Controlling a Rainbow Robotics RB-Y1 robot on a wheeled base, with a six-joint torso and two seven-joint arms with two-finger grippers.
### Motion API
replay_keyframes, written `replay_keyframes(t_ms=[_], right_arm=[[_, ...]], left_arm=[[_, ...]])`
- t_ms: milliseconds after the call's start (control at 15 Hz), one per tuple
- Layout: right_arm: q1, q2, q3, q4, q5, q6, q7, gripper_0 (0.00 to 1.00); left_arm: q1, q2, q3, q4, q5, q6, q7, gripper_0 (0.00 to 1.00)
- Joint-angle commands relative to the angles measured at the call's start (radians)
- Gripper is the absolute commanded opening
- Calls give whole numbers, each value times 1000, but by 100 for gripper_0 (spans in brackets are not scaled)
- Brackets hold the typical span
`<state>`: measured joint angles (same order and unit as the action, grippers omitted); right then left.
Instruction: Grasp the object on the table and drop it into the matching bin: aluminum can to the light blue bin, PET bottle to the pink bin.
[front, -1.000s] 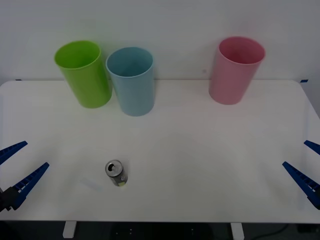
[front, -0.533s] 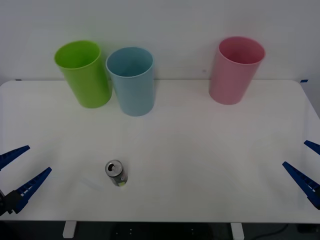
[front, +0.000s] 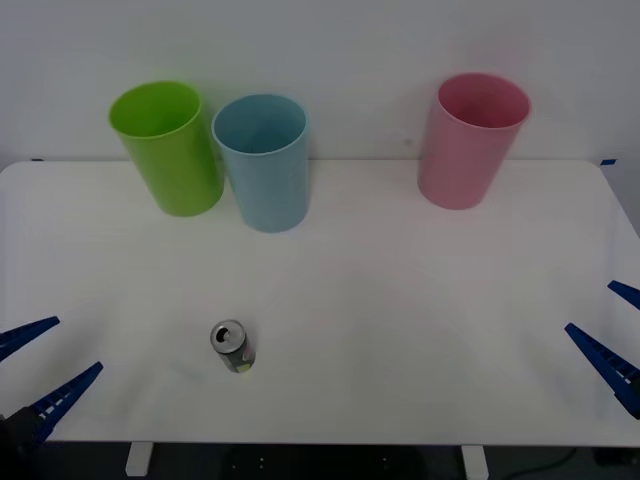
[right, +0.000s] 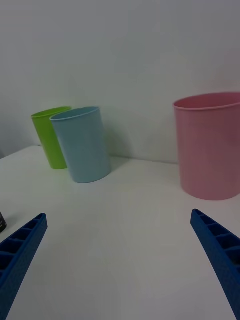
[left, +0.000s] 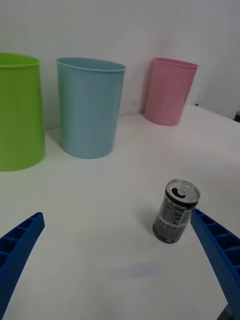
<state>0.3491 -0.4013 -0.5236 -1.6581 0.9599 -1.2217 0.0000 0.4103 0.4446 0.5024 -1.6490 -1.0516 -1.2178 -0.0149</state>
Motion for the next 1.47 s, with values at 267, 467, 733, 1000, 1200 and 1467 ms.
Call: replay_keyframes(t_ms=[267,467,733,1000,1200,1467], right_arm=[[0,0,0,0,0,0,0,100],[0,0,0,0,0,0,0,100],[0,0,0,0,0,0,0,100],[0,0,0,0,0,0,0,100],[0,0,0,0,0,0,0,100],[0,0,0,0,0,0,0,100]], left_arm=[[28,0,-45,2,-65,0,-16,100],[33,0,-81,3,-81,0,-37,100],[5,-1,-130,69,-67,-2,-157,100],[-70,-1,-196,216,-27,0,-298,100],[-114,-1,-237,285,-8,0,-343,100],[-140,-43,-254,295,-15,1,-355,100]])
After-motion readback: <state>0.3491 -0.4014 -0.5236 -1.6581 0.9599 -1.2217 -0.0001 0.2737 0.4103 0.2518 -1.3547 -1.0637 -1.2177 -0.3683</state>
